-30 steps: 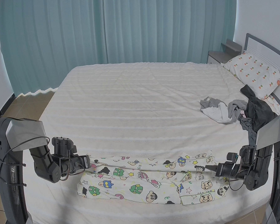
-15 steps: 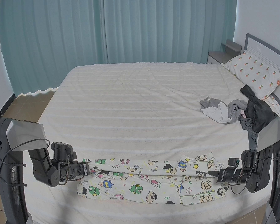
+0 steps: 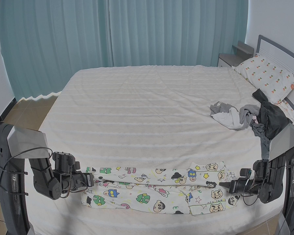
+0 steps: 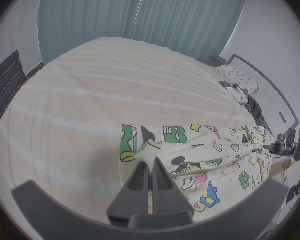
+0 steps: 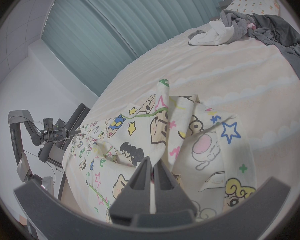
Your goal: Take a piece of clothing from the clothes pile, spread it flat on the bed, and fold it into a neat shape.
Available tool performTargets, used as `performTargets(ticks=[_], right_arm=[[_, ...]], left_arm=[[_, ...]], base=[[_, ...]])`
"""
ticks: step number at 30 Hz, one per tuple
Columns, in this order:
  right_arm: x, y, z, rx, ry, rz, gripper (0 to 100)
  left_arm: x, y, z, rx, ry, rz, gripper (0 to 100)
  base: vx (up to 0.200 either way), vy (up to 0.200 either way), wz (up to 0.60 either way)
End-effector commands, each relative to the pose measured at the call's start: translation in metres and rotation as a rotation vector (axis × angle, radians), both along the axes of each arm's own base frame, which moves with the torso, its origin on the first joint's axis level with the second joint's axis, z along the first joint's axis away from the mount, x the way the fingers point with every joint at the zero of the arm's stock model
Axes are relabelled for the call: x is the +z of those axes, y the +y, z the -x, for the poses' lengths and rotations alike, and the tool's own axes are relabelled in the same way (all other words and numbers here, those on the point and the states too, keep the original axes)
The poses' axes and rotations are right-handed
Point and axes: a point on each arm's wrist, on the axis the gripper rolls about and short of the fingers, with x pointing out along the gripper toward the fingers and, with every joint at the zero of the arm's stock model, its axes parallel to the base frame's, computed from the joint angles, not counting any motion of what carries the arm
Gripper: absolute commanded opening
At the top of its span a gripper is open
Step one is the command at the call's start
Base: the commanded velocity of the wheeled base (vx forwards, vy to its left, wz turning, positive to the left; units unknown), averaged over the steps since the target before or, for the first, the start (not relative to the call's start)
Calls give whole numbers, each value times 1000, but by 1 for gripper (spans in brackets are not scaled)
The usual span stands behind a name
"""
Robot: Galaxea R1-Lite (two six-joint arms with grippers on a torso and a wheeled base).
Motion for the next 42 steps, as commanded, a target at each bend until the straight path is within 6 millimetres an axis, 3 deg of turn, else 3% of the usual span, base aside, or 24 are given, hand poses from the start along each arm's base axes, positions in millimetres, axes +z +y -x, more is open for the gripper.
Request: performTargets(ticks=[1, 3, 4, 5, 6, 14, 21, 28, 30, 34, 39, 42], right_arm=[[-2, 0, 3, 6, 10, 6, 0], [-2, 0, 3, 11, 8, 11, 0], [-2, 0, 5, 12, 10, 16, 0], [-2, 0, 5, 12, 10, 16, 0], [-2, 0, 5, 13, 10, 18, 100], [1, -6, 11, -29, 15, 48, 100], [28, -17, 21, -71, -34, 59, 100], [69, -17, 26, -86, -166, 60, 100], [73, -10, 22, -76, -185, 59, 100], [76, 18, -7, -119, -204, -11, 100], [71, 60, -40, -162, -157, -130, 100], [66, 72, -50, -155, -117, -148, 100]], left_arm=[[-4, 1, 4, 0, 24, -2, 0], [-4, 1, 5, 0, 25, -2, 0], [-5, 1, 7, -2, 33, -3, 100], [-5, 1, 7, -4, 32, -5, 100], [-5, 1, 7, -8, 31, -9, 100], [-7, 6, 11, 6, 41, -12, 100], [-3, 25, 19, 64, -7, 1, 100], [14, 50, 26, 127, -64, 161, 100], [25, 52, 23, 180, -88, 260, 100], [47, 49, 20, 287, -110, 505, 100], [53, 44, 16, 345, -121, 672, 100], [51, 44, 19, 334, -122, 679, 100]], base=[[0, 0, 0], [0, 0, 0], [0, 0, 0], [0, 0, 0], [0, 0, 0], [0, 0, 0], [0, 0, 0], [0, 0, 0], [0, 0, 0], [0, 0, 0], [0, 0, 0], [0, 0, 0]])
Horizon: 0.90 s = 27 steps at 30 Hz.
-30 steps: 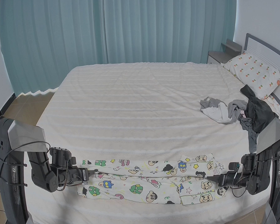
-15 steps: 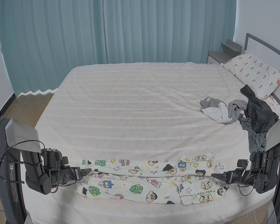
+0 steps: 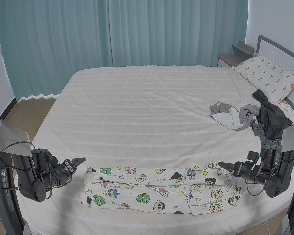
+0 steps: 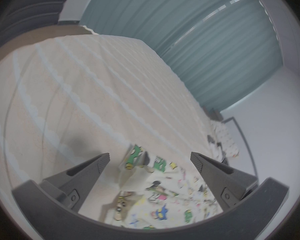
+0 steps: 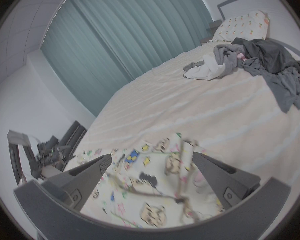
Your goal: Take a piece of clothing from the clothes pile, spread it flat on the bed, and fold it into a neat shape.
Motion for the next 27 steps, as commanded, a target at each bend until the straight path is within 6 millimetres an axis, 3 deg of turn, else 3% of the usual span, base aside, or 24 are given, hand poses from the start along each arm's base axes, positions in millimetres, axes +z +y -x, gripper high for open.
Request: performTargets(ticks=[1, 5, 11, 27], right_arm=[[-6, 47, -33, 29, 20, -77, 100], [-22, 57, -41, 33, 81, -115, 100], [-48, 57, -42, 14, 233, -79, 100], [-38, 50, -25, -68, 377, 19, 100]], left_arm=[[12, -2, 1, 7, -56, 90, 100], [6, -3, 2, 5, -35, 88, 100], [3, -4, 2, 2, -27, 84, 100], [-1, -11, 8, -47, -21, 4, 100]], base=[[0, 0, 0], [0, 0, 0], [0, 0, 0], [0, 0, 0]])
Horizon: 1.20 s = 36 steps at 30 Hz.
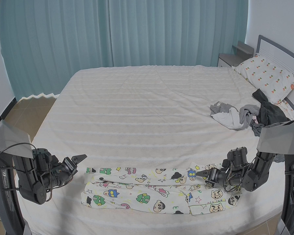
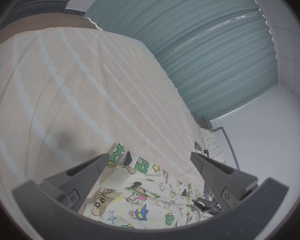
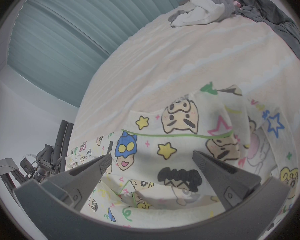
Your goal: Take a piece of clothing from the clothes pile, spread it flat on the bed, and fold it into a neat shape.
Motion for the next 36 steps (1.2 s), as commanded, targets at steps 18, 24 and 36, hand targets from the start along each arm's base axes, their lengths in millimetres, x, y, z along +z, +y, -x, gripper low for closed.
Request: performTargets(ticks=[18, 24, 36], right_arm=[[74, -17, 77, -46, -194, -211, 100], [62, -18, 84, -25, -189, -238, 100], [62, -19, 86, -31, -181, -242, 100]], left_arm=[[-4, -12, -62, -240, 113, -274, 100], [-10, -14, -66, -291, 137, -318, 100], [-20, -20, -62, -327, 186, -431, 100]], base=[[0, 0, 0], [0, 0, 0], [0, 0, 0]])
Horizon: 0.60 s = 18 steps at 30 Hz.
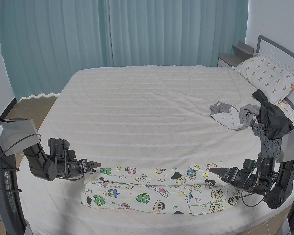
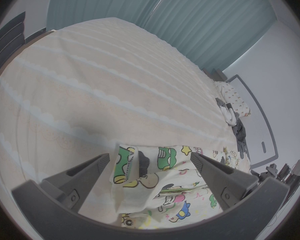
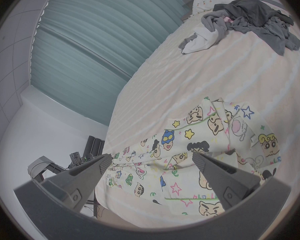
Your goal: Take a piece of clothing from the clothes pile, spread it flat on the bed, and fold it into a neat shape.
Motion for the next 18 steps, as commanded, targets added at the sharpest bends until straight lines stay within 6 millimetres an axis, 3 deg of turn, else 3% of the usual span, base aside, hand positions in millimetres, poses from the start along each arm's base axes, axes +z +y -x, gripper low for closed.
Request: performTargets(ticks=[1, 10, 11, 18], right_arm=[[-2, 0, 1, -1, 7, 1, 100], [-2, 0, 2, 1, 10, 3, 100], [-2, 0, 2, 1, 10, 3, 100], [-3, 0, 4, 7, 16, 6, 100]], left_arm=[[-4, -2, 1, -10, 11, -55, 100], [-9, -12, -1, -50, 14, -108, 100], [-9, -12, -2, -49, 12, -107, 0], [-10, -12, -4, -35, 40, -128, 0]], base=[[0, 0, 0], [0, 0, 0], [0, 0, 0], [0, 0, 0]])
